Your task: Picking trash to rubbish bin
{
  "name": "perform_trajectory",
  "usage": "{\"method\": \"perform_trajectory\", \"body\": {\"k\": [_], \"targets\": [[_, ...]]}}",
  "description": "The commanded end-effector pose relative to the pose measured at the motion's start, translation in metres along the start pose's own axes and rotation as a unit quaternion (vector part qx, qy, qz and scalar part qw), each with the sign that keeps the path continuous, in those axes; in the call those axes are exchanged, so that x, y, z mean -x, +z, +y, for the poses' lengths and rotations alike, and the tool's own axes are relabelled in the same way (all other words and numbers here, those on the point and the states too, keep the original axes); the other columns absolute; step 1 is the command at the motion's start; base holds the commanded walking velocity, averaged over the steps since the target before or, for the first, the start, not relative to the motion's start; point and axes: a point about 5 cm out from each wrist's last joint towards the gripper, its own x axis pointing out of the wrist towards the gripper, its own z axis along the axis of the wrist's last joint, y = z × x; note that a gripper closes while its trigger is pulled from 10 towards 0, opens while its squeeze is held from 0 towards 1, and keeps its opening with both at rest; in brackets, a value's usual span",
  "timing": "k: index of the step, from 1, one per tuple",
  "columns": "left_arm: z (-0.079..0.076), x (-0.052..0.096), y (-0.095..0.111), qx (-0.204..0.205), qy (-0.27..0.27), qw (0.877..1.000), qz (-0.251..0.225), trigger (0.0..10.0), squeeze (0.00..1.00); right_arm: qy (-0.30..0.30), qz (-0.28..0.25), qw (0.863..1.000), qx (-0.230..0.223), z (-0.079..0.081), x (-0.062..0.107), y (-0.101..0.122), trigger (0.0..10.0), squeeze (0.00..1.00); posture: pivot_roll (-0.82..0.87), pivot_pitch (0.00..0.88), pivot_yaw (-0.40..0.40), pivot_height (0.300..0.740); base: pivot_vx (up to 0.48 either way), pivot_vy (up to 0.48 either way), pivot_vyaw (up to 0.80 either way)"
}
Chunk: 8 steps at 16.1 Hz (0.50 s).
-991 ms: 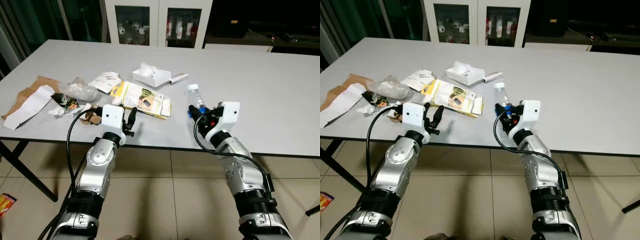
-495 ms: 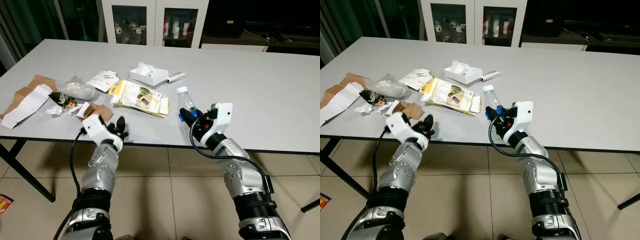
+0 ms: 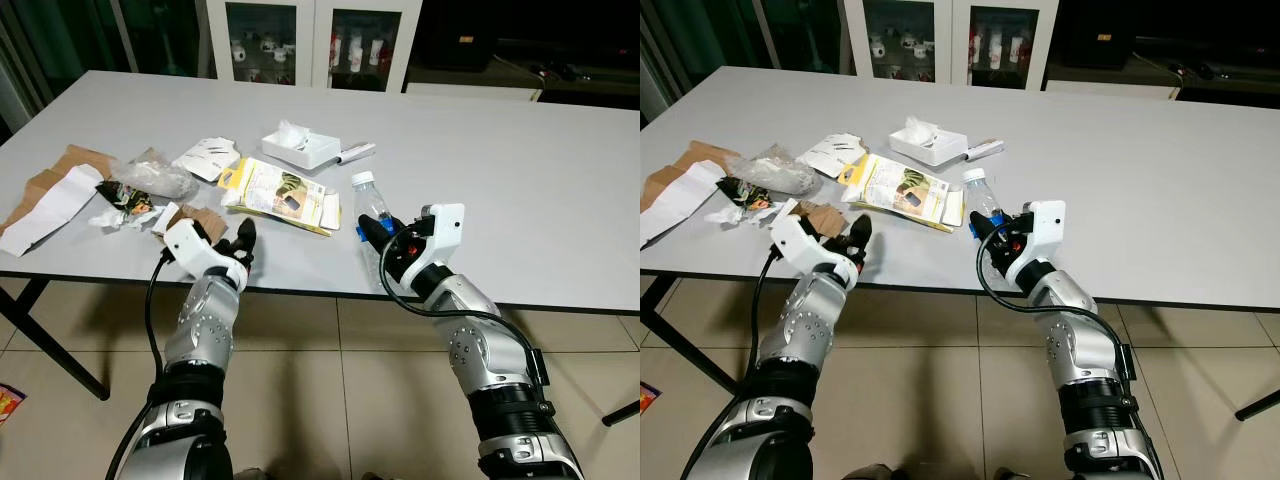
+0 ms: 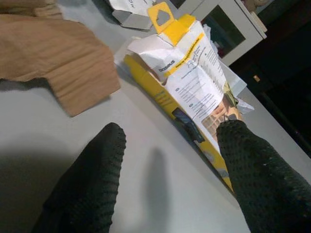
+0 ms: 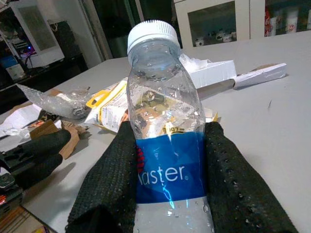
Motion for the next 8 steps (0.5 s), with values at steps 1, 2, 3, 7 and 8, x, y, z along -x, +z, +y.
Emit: {"method": "perform_trajectory", "body": {"k": [1, 2, 3, 7, 8], "targets": [[-0.0066, -0.0029, -0.0031, 0.007, -0.01, 1.0, 0.012, 10.0, 1.0, 0.005, -0.004, 1.0, 0.003, -0.0002, 0.0011, 0.0054, 10.0, 0.0, 0.02, 0.031, -0.027, 0.74, 0.0, 0.0, 0.0], [-0.0083, -0.0035, -0.003, 0.008, -0.012, 1.0, 0.013, 10.0, 1.0, 0.005, -0.004, 1.0, 0.003, -0.0002, 0.0007, 0.0055, 10.0, 0.0, 0.02, 0.033, -0.027, 0.74, 0.0, 0.0, 0.0], [-0.0102, -0.0042, -0.0026, 0.007, -0.018, 1.0, 0.013, 10.0, 1.0, 0.006, -0.003, 1.0, 0.003, 0.0003, 0.0003, 0.0055, 10.0, 0.0, 0.02, 0.032, -0.028, 0.74, 0.0, 0.0, 0.0], [-0.012, -0.0054, -0.0038, 0.007, -0.019, 1.0, 0.015, 10.0, 1.0, 0.009, -0.002, 1.0, 0.002, 0.002, -0.0002, 0.0047, 10.0, 0.0, 0.02, 0.037, -0.03, 0.74, 0.0, 0.0, 0.0], [-0.0122, -0.0061, -0.0043, 0.002, -0.016, 1.0, 0.016, 10.0, 1.0, 0.009, -0.001, 1.0, 0.002, 0.002, -0.0001, 0.0047, 10.0, 0.0, 0.02, 0.039, -0.031, 0.74, 0.0, 0.0, 0.0]]}}
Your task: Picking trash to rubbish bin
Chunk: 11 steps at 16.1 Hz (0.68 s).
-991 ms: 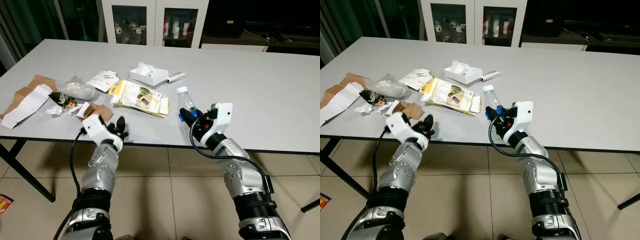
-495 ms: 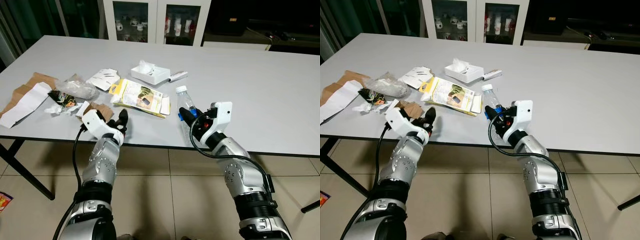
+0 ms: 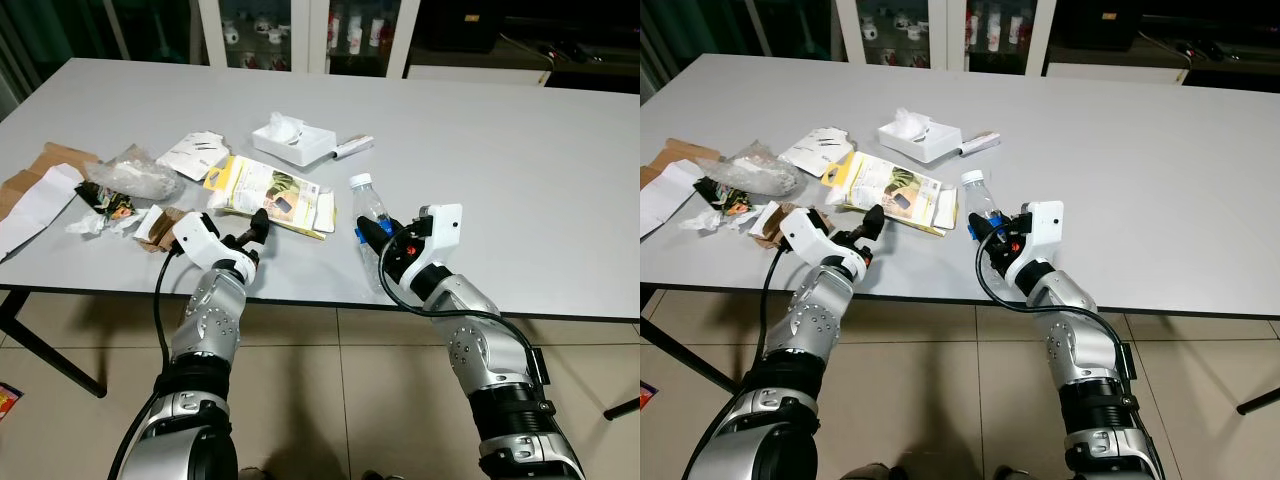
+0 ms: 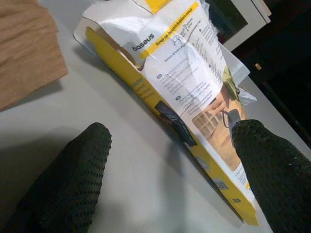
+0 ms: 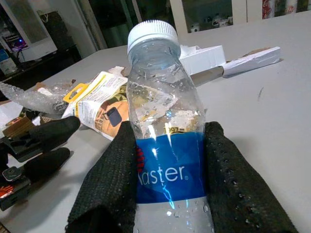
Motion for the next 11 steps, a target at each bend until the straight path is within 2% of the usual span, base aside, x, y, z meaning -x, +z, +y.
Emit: {"method": "perform_trajectory", "body": {"k": [1, 2, 3, 9, 11], "targets": [[-0.0011, -0.0017, -0.003, -0.005, 0.004, 1.0, 0.009, 10.0, 1.0, 0.009, -0.007, 1.0, 0.003, 0.0022, -0.0001, 0.0057, 10.0, 0.0, 0.02, 0.039, -0.033, 0.74, 0.0, 0.0, 0.0], [-0.0015, -0.0025, -0.004, -0.008, 0.009, 1.0, 0.012, 10.0, 0.65, 0.009, -0.006, 1.0, 0.004, 0.0021, -0.0004, 0.0059, 10.0, 0.0, 0.02, 0.04, -0.033, 0.74, 0.0, 0.0, 0.0], [-0.0019, -0.0031, -0.0043, -0.009, 0.012, 1.0, 0.013, 10.0, 0.0, 0.009, -0.006, 1.0, 0.004, 0.0022, -0.0007, 0.006, 10.0, 0.0, 0.02, 0.039, -0.033, 0.74, 0.0, 0.0, 0.0], [-0.004, -0.0045, 0.0014, -0.001, 0.008, 1.0, -0.007, 10.0, 0.0, 0.008, -0.007, 1.0, 0.003, 0.0028, -0.0011, 0.0055, 10.0, 0.0, 0.02, 0.038, -0.032, 0.74, 0.0, 0.0, 0.0], [-0.0033, -0.0046, 0.0019, -0.008, 0.01, 1.0, -0.007, 10.0, 0.0, 0.007, -0.006, 1.0, 0.003, 0.0026, -0.0009, 0.0052, 10.0, 0.0, 0.02, 0.039, -0.03, 0.74, 0.274, 0.0, 0.0]]}}
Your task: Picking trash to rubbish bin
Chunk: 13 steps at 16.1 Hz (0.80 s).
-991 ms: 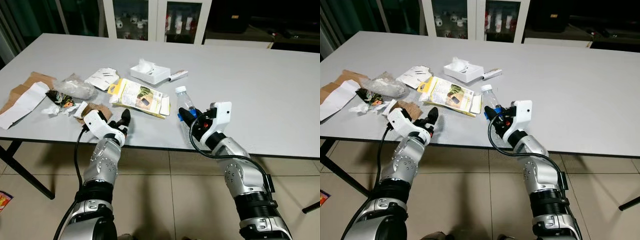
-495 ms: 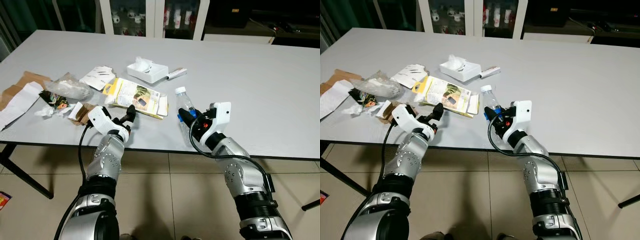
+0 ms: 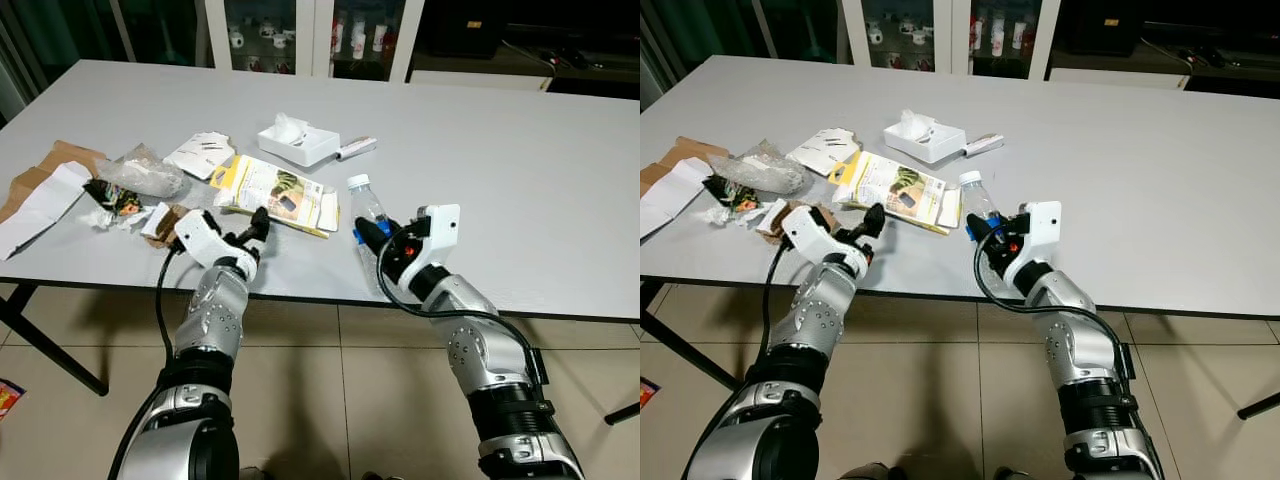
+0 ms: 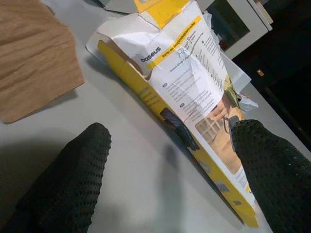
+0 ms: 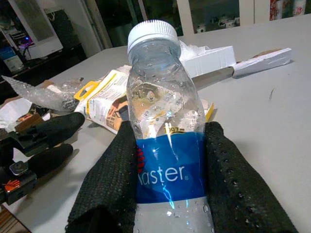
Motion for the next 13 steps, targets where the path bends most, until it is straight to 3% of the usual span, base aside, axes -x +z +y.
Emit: {"method": "perform_trajectory", "body": {"k": [1, 8, 10, 13], "targets": [[-0.001, -0.001, 0.0, -0.006, 0.001, 1.0, 0.0, 10.0, 0.0, 0.003, -0.009, 1.0, 0.003, 0.001, 0.0, 0.006, 10.0, 0.0, 0.02, 0.041, -0.029, 0.74, 0.307, 0.0, 0.0], [-0.008, -0.002, 0.003, -0.012, -0.011, 1.0, -0.004, 10.0, 0.0, 0.001, -0.009, 1.0, 0.004, 0.001, -0.001, 0.006, 10.0, 0.0, 0.02, 0.037, -0.027, 0.74, 0.341, 0.0, 0.0], [-0.015, -0.003, 0.009, -0.025, -0.023, 0.999, -0.016, 10.0, 0.0, 0.0, -0.009, 1.0, 0.004, 0.001, -0.001, 0.006, 10.0, 0.0, 0.02, 0.037, -0.025, 0.74, 0.349, 0.0, 0.0], [-0.04, 0.0, 0.031, -0.055, -0.078, 0.994, -0.057, 10.0, 0.0, -0.001, -0.009, 1.0, 0.003, 0.0, 0.0, 0.005, 10.0, 0.0, 0.02, 0.037, -0.023, 0.74, 0.237, 0.0, 0.0]]}}
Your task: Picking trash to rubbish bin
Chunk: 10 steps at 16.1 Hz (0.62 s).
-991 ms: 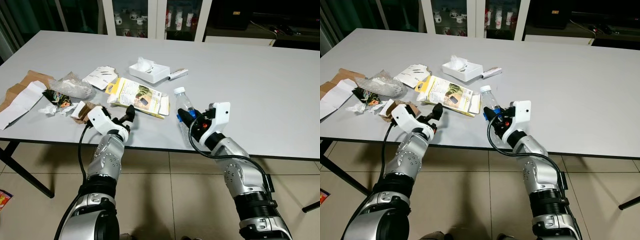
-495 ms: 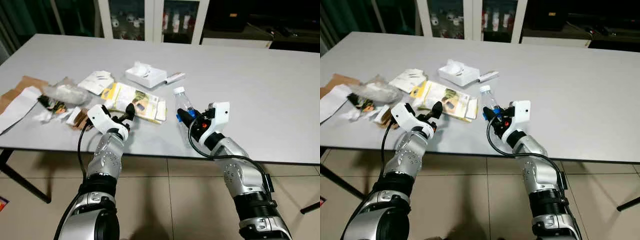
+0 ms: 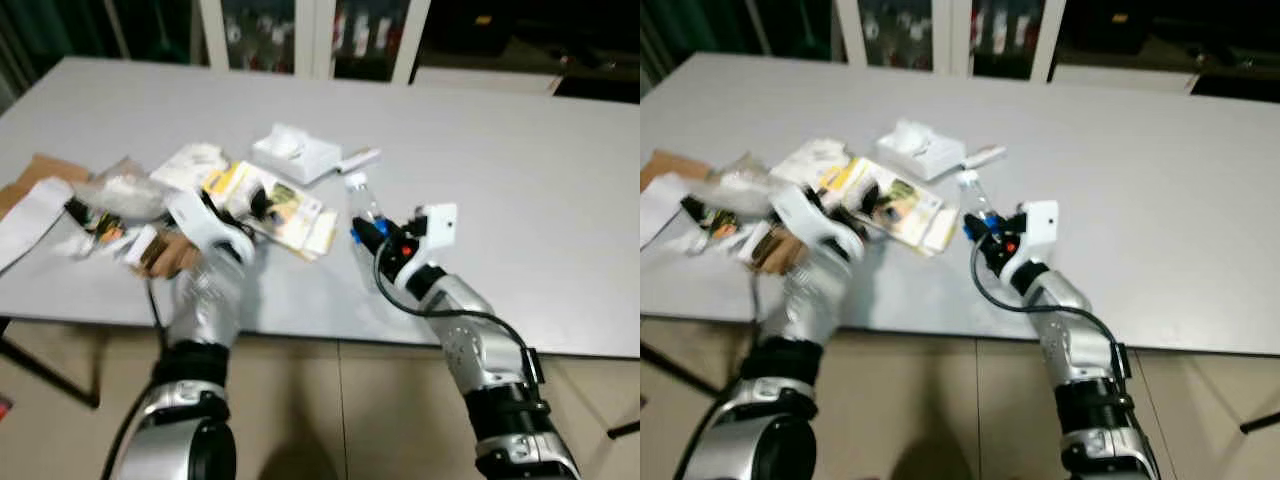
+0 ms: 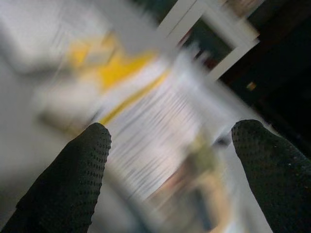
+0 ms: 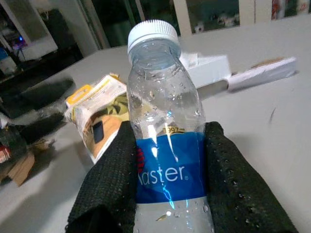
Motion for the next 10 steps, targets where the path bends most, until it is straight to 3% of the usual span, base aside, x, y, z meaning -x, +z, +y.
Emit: {"method": "perform_trajectory", "body": {"k": [1, 6, 10], "targets": [[-0.019, 0.0, 0.002, -0.02, -0.042, 0.999, 0.0, 10.0, 0.0, -0.006, -0.007, 1.0, 0.006, -0.004, 0.002, 0.005, 10.0, 0.0, 0.03, 0.038, -0.021, 0.74, 0.0, 0.0, 0.0], [-0.043, 0.005, 0.026, -0.069, -0.095, 0.992, -0.038, 10.0, 0.0, -0.006, -0.006, 1.0, 0.003, -0.003, 0.002, 0.003, 10.0, 0.0, 0.03, 0.037, -0.021, 0.74, 0.0, 0.0, 0.0], [-0.024, -0.002, 0.038, -0.107, -0.054, 0.992, -0.048, 10.0, 0.0, -0.007, -0.005, 1.0, 0.003, -0.004, 0.002, 0.002, 10.0, 0.0, 0.03, 0.037, -0.02, 0.74, 0.0, 0.0, 0.0]]}}
